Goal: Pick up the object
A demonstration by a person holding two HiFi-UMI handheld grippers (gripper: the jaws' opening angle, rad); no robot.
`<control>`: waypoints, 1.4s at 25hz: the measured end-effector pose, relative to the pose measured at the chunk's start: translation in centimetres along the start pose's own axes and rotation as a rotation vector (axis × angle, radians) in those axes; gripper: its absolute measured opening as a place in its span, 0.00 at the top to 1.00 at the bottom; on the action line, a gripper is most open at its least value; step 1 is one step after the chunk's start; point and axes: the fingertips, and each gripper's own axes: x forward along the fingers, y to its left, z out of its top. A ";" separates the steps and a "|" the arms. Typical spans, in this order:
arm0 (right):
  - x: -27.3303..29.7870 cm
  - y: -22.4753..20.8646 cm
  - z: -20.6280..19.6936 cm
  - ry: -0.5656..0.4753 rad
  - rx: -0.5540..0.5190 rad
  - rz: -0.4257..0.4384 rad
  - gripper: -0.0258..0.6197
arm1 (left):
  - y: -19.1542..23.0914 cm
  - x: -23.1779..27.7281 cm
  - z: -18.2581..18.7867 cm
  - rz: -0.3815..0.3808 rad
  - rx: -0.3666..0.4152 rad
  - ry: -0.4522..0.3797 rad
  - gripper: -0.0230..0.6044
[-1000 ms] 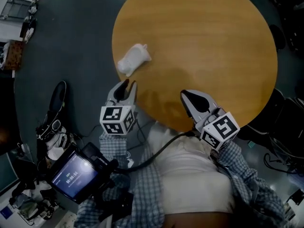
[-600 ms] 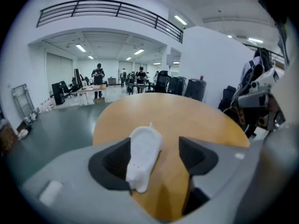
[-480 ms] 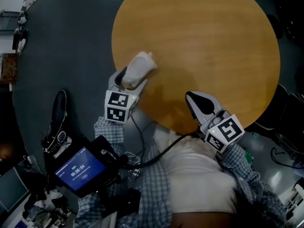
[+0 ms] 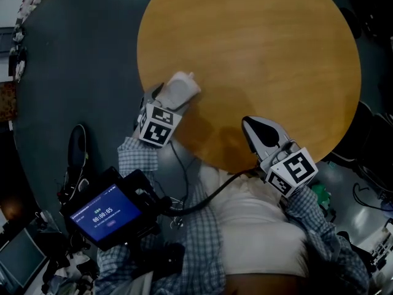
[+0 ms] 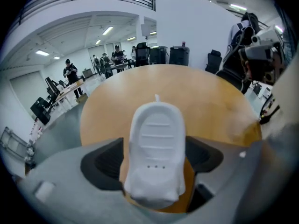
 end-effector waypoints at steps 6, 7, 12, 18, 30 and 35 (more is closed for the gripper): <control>-0.8 -0.2 0.1 -0.002 0.009 -0.026 0.95 | -0.9 0.3 0.1 -0.055 -0.034 0.009 0.29; -0.8 -0.2 0.0 0.002 0.010 -0.028 0.95 | -1.1 0.6 -0.1 -0.057 -0.026 0.022 0.29; -0.3 -0.6 -0.6 0.011 0.015 -0.036 0.95 | -1.3 2.5 -0.7 -0.051 0.025 0.038 0.26; -0.6 -1.2 -1.0 0.016 0.029 -0.053 0.95 | -1.0 3.1 -0.9 -0.053 0.027 0.022 0.24; -1.6 -2.7 -1.1 0.011 0.014 -0.028 0.95 | -0.9 2.7 1.1 0.028 -0.068 -0.028 0.24; -4.4 -2.5 0.5 0.009 -0.010 0.007 0.95 | -3.5 -1.1 3.8 0.053 -0.143 -0.116 0.24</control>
